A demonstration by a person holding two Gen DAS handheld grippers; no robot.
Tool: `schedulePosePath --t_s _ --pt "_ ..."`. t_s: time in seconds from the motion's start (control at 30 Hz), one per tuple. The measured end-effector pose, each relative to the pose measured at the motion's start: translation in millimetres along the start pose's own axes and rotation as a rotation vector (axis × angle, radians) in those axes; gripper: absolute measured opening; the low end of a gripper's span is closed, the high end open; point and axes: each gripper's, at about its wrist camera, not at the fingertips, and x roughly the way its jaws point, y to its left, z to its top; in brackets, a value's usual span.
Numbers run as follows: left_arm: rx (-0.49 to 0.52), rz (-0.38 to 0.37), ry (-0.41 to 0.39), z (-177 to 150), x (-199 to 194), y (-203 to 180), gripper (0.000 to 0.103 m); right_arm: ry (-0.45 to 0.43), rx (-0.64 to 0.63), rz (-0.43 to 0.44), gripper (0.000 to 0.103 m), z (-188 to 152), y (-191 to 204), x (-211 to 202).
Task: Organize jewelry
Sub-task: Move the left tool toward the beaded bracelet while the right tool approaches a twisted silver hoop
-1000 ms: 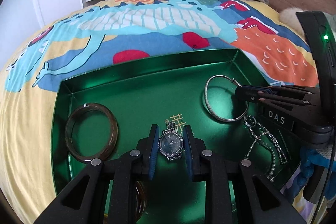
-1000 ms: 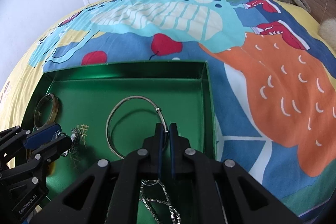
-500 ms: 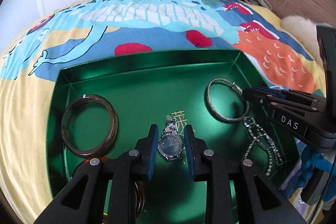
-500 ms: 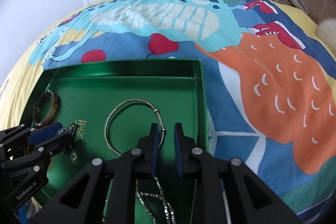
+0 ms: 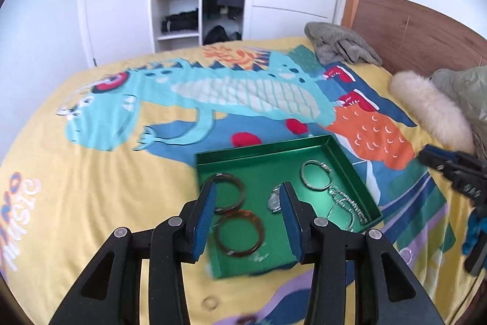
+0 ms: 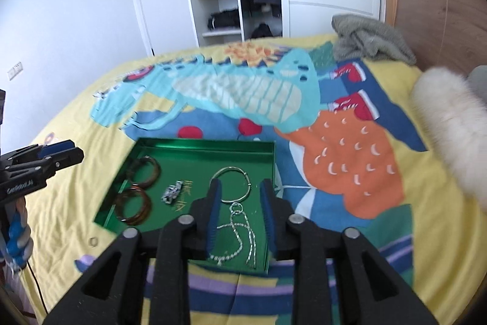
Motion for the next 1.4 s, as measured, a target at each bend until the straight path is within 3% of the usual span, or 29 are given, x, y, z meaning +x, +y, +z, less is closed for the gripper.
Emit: schedulePosePath --t_s 0.13,0.33,0.53,0.7,1.0,1.4 --pt "-0.003 0.061 -0.026 -19 -57 23 0.043 -0.080 -0.007 -0.007 0.030 -10 2 -71" --pt "-0.040 0.106 -0.044 -66 -123 55 0.043 -0.134 -0.001 -0.022 0.030 -36 -1 -147" --pt "-0.067 0.128 -0.031 -112 -162 74 0.043 -0.159 0.000 -0.068 0.030 -65 -6 -202" --pt "-0.091 0.136 -0.022 -144 -174 79 0.043 -0.158 0.016 -0.078 0.030 -90 -12 -224" --pt "-0.126 0.065 0.064 -178 -136 66 0.042 -0.095 0.087 -0.077 0.030 -134 -28 -210" --pt "-0.143 -0.031 0.246 -204 -16 22 0.038 0.035 0.115 -0.065 0.030 -162 -40 -132"
